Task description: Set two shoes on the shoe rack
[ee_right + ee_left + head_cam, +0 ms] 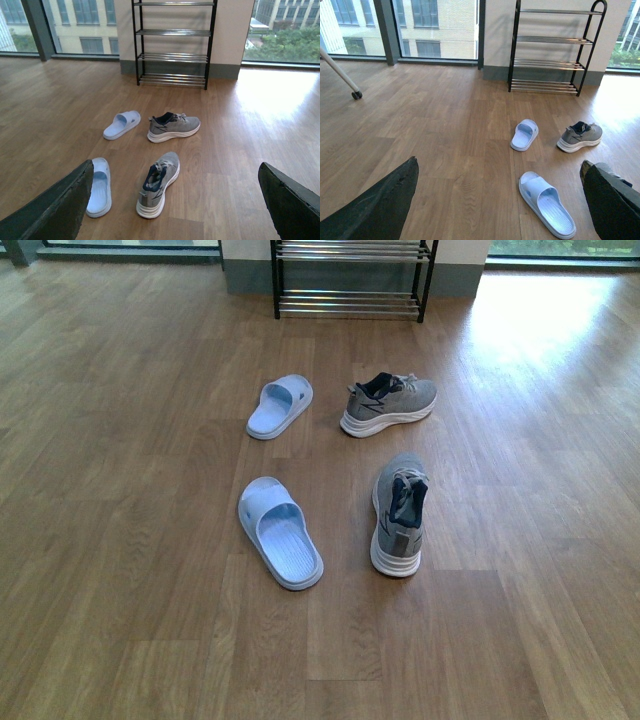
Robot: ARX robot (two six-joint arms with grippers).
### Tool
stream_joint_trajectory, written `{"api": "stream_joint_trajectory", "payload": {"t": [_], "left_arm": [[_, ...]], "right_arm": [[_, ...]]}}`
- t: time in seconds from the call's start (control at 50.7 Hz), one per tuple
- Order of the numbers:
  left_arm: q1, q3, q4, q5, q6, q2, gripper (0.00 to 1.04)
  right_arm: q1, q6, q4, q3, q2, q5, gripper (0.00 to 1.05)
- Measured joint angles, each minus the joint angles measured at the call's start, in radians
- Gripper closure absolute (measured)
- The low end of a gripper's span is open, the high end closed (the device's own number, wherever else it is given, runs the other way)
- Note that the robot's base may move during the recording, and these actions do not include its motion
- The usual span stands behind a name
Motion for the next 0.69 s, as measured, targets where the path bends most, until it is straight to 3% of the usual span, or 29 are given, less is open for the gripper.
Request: {"api": "stream_joint_trajectory", "payload": {"t": [0.691], "left_arm": [[0.0,0.0,0.0,0.0,0.0,0.0,0.09]], "right_arm": [[0.0,0.0,0.0,0.0,0.0,0.001,0.09]]}}
